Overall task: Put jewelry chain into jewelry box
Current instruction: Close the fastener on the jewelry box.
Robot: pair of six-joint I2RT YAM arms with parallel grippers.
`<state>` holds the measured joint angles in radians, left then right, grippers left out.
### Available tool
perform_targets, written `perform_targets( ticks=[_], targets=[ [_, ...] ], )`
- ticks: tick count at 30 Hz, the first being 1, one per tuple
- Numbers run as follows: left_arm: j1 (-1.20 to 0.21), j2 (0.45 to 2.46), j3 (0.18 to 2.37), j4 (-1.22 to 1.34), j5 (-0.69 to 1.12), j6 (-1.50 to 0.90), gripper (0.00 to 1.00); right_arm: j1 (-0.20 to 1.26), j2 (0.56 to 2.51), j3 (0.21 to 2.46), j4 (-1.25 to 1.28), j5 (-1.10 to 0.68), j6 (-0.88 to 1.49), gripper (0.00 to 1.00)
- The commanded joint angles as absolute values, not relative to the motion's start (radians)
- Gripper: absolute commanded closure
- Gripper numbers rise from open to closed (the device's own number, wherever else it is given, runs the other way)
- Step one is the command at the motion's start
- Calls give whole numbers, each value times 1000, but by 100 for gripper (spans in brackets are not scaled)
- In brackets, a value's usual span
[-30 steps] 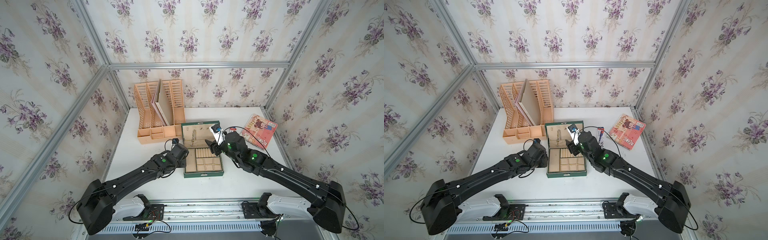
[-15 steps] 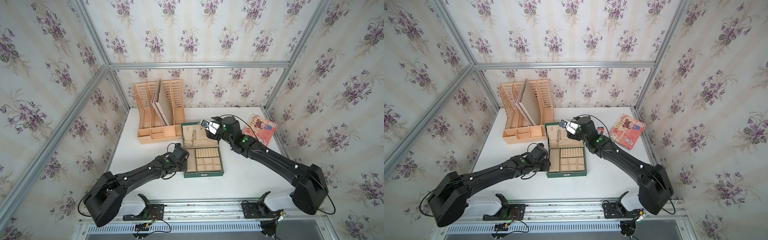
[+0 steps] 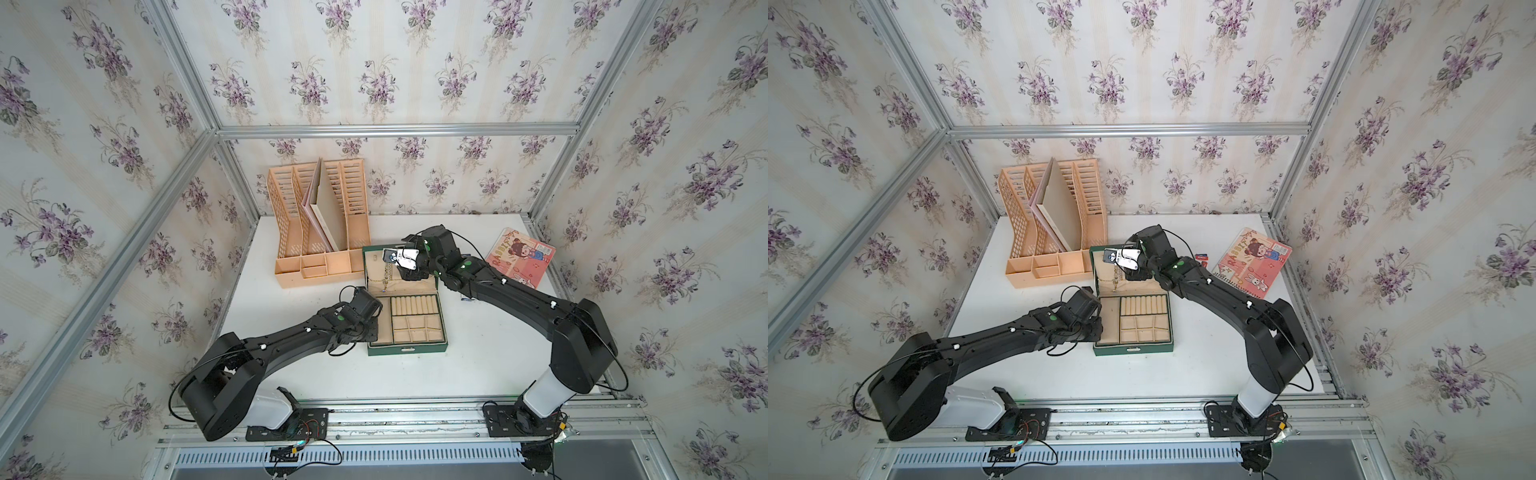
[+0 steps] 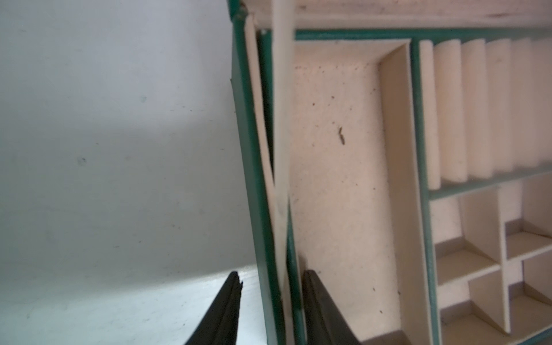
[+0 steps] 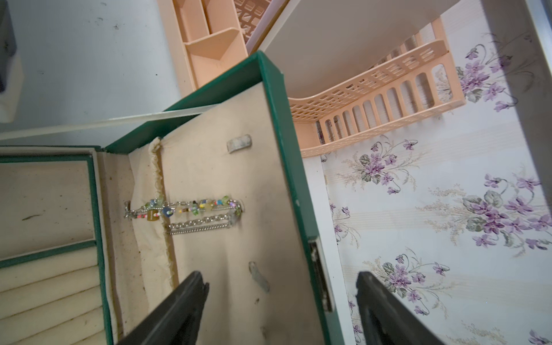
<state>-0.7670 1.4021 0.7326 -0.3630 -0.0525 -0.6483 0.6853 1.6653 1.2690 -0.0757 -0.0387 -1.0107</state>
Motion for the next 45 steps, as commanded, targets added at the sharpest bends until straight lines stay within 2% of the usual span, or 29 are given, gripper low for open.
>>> perform_targets(
  ticks=[1, 6, 24, 30, 38, 45],
  targets=[
    [-764, 1407, 736, -400, -86, -639, 69, 687, 1683, 1287, -56, -54, -1040, 16],
    [-764, 1407, 737, -406, -88, -636, 77, 686, 1726, 1340, -86, -71, -1048, 16],
    [-764, 1439, 738, -423, -95, -626, 86, 687, 1775, 1389, -125, -62, -1092, 22],
    [-765, 1438, 734, -423, -95, -631, 88, 685, 1779, 1384, -110, -48, -1101, 27],
    [-764, 1437, 732, -423, -88, -632, 91, 680, 1782, 1381, -103, -46, -1101, 39],
    [-765, 1435, 728, -420, -85, -629, 94, 680, 1783, 1374, -89, -47, -1092, 42]
  ],
)
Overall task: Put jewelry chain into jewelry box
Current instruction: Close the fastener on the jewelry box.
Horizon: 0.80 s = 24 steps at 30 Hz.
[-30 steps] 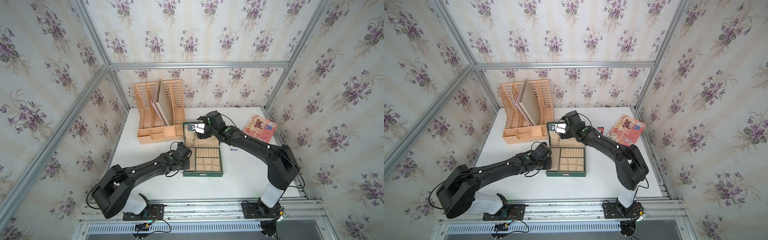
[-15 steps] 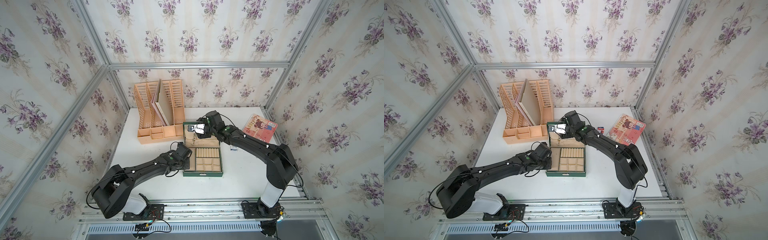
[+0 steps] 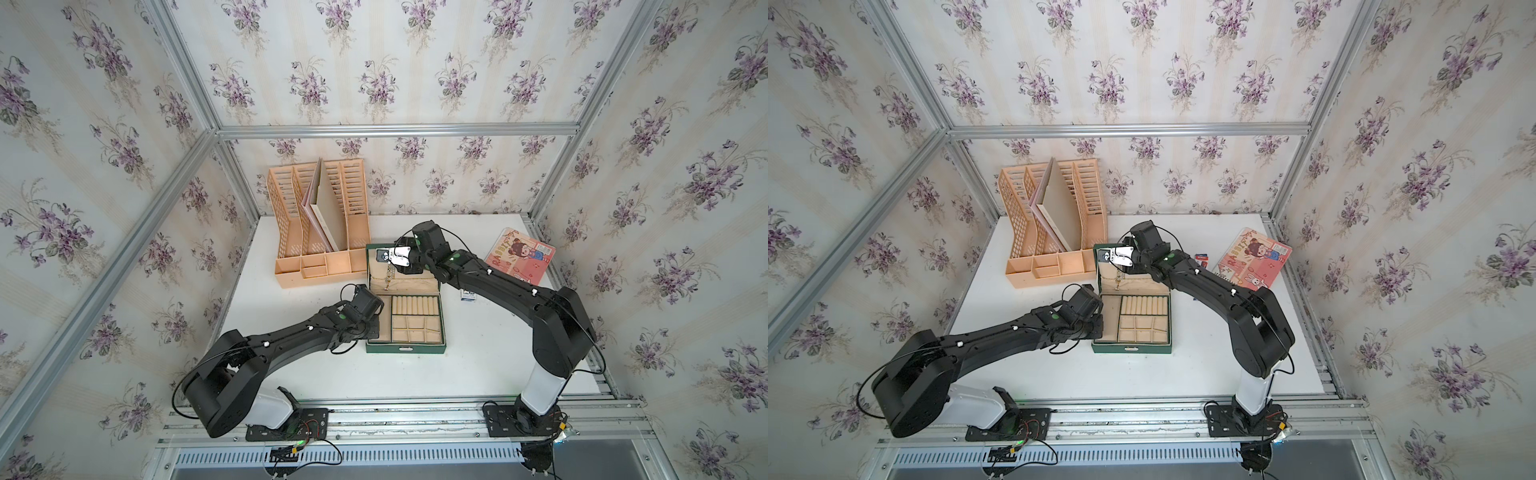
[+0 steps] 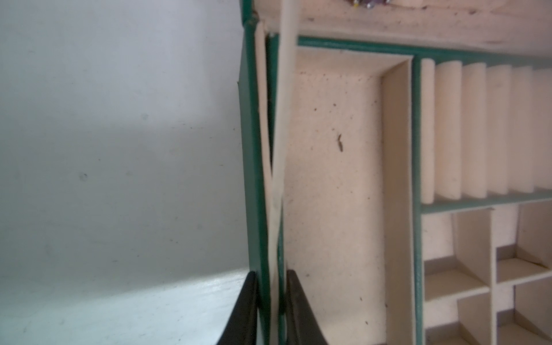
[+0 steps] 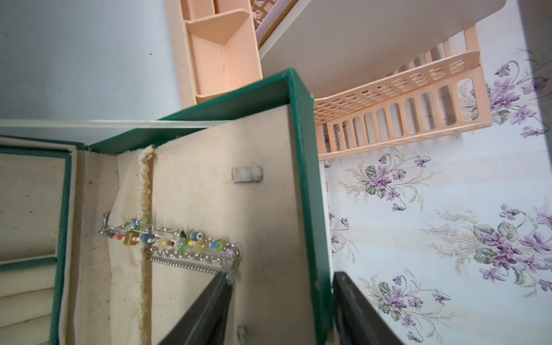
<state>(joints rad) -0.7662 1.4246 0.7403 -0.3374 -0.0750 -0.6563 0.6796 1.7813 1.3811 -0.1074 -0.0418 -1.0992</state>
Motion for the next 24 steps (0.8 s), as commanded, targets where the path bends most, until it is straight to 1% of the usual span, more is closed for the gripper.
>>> perform_targets(
  ticks=[1, 9, 18, 24],
  targets=[
    [-765, 1435, 726, -418, -82, -629, 94, 681, 1785, 1371, -85, -47, -1091, 41],
    [-765, 1438, 724, -413, -77, -620, 100, 686, 1798, 1368, -68, -43, -1072, 44],
    [-766, 1437, 723, -413, -81, -613, 100, 690, 1814, 1375, -58, -43, -1054, 52],
    [-765, 1432, 720, -414, -83, -612, 100, 693, 1821, 1365, -46, -31, -1058, 53]
  ],
)
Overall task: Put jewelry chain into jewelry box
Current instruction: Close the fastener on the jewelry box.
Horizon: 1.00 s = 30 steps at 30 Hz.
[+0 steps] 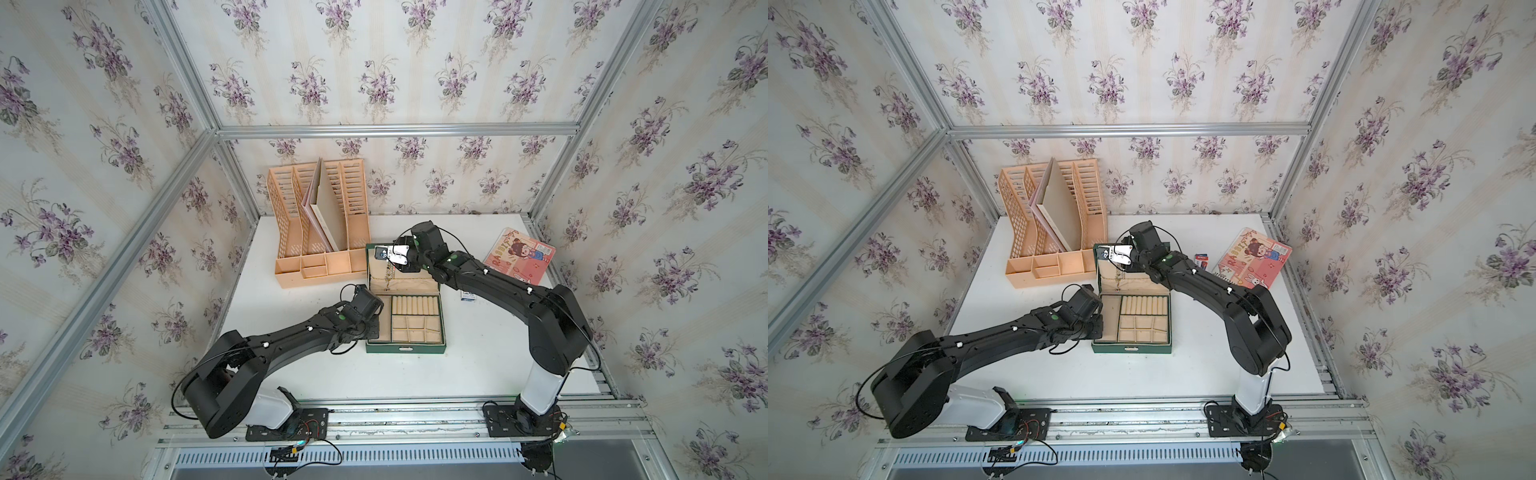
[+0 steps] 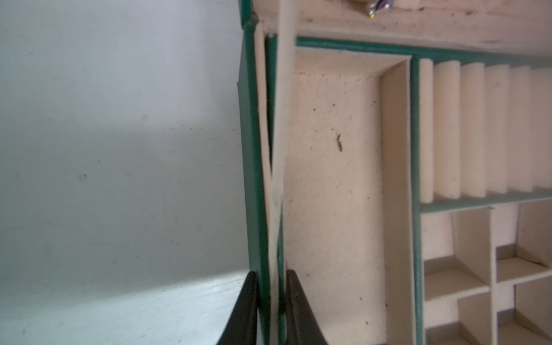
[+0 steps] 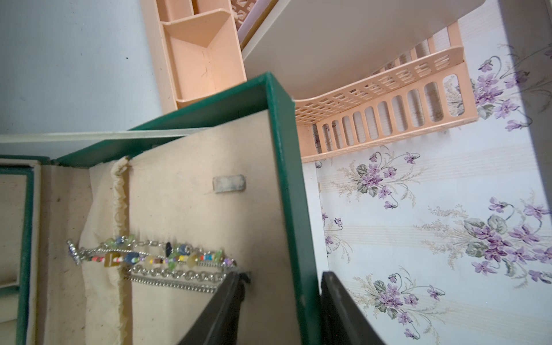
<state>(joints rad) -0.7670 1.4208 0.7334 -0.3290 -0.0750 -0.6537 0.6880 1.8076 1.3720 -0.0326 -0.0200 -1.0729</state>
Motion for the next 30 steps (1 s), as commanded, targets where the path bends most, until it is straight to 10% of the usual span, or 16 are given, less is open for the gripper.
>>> perform_targets(
  ticks=[1, 30],
  targets=[
    [-765, 1431, 718, -414, -83, -612, 100, 695, 1821, 1363, -45, -30, -1057, 54],
    [-765, 1381, 710, -432, -92, -625, 100, 718, 1779, 1295, 24, 5, -1030, 60]
  ],
)
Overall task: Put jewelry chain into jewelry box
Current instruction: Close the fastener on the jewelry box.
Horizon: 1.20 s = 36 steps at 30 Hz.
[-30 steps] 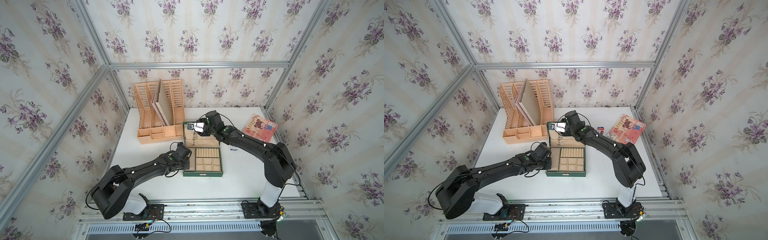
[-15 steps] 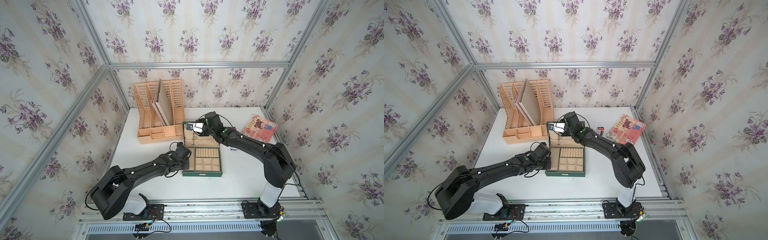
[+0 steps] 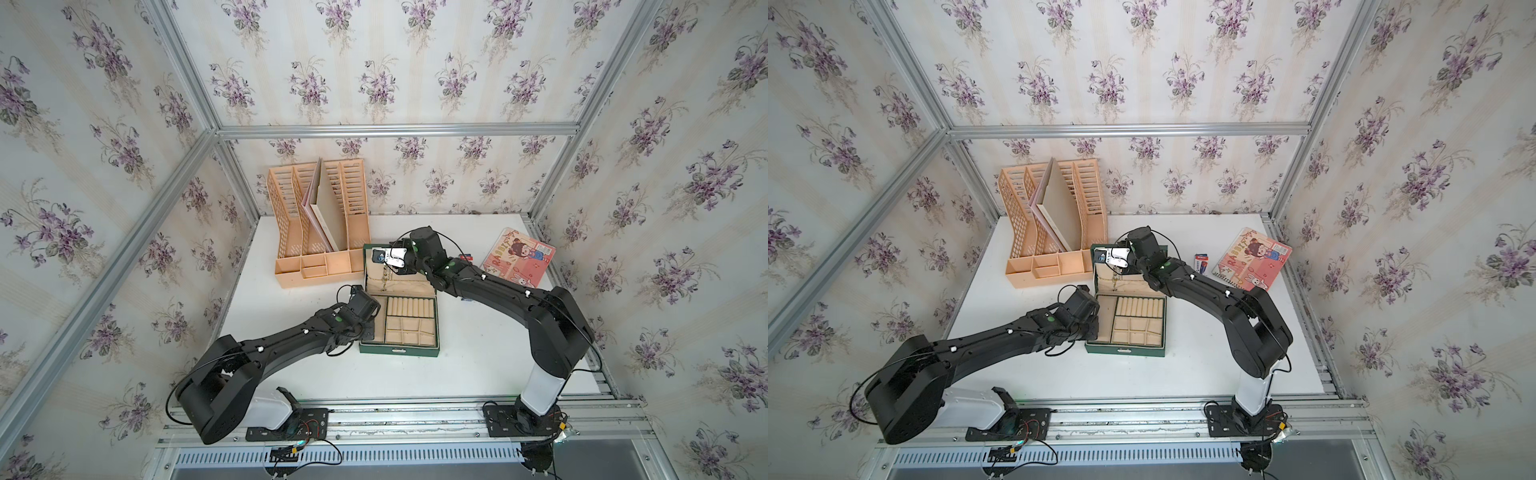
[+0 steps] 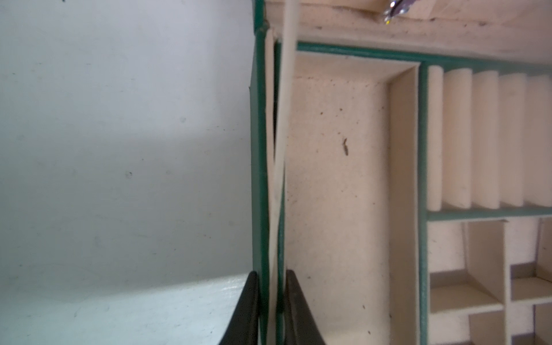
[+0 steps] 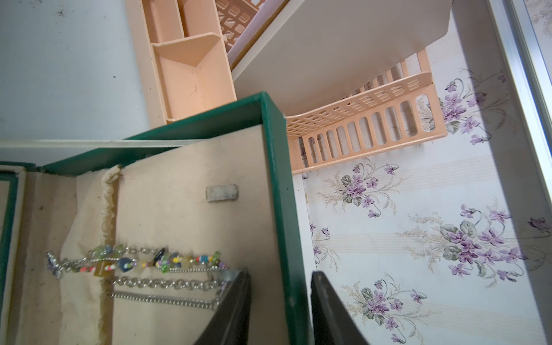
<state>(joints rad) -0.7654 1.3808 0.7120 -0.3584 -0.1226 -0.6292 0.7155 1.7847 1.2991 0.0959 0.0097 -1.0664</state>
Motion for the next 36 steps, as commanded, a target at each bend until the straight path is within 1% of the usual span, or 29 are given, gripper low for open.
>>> perform_targets(
  ticks=[1, 16, 21, 24, 30, 36],
  targets=[
    [-765, 1381, 710, -433, -91, -627, 100, 717, 1773, 1298, 27, 6, -1025, 59],
    [-767, 1388, 715, -426, -94, -640, 100, 714, 1711, 1304, 17, -31, -1001, 44],
    [-768, 1388, 715, -425, -92, -642, 100, 715, 1719, 1314, -20, -49, -1005, 27],
    [-768, 1388, 714, -424, -92, -643, 100, 717, 1747, 1336, -23, -32, -1005, 22],
    [-769, 1390, 713, -425, -90, -641, 100, 718, 1796, 1368, -23, -13, -1010, 24],
    [-769, 1385, 710, -424, -91, -641, 100, 718, 1805, 1370, -24, -17, -1010, 32]
  ],
)
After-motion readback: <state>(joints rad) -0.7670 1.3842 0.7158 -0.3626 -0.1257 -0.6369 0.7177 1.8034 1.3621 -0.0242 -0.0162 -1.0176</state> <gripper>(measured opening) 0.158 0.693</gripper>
